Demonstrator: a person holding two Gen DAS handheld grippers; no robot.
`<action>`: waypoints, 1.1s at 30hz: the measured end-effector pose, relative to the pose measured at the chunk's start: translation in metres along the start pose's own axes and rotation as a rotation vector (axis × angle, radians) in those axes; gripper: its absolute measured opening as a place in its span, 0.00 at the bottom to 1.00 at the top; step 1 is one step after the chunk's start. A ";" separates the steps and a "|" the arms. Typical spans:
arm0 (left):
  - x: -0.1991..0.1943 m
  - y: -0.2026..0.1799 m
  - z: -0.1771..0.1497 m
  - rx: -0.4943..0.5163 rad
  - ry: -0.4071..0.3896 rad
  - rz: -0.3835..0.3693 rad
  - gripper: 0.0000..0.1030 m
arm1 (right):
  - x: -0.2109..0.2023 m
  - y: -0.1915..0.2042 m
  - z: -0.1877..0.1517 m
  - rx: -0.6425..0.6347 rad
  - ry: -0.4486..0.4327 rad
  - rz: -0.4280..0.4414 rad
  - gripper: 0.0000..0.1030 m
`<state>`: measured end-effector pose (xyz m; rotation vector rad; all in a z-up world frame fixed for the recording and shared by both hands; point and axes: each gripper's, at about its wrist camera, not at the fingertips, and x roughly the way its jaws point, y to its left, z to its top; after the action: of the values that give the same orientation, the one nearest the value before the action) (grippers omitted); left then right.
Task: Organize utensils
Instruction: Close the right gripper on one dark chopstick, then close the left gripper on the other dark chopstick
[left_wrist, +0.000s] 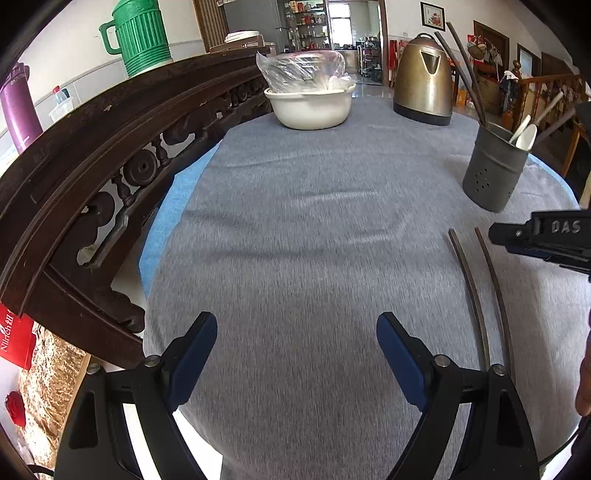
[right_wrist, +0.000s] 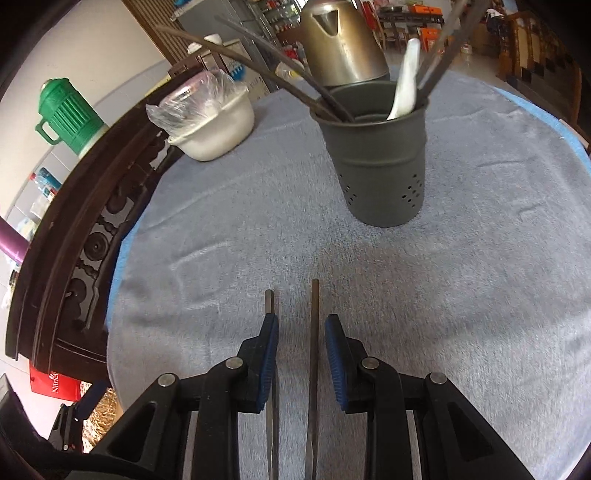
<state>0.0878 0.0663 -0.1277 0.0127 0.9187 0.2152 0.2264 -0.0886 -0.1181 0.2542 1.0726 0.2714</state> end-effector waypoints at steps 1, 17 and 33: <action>0.000 0.000 0.002 -0.001 -0.001 0.000 0.86 | 0.002 0.001 0.001 -0.005 0.005 -0.006 0.27; 0.013 -0.007 0.037 0.028 0.033 -0.134 0.86 | 0.032 -0.002 0.002 -0.047 0.063 -0.099 0.06; 0.079 -0.094 0.079 0.111 0.244 -0.335 0.54 | -0.021 -0.080 -0.006 0.135 -0.047 -0.079 0.06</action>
<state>0.2134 -0.0043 -0.1516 -0.0657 1.1587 -0.1499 0.2190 -0.1702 -0.1302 0.3371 1.0533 0.1214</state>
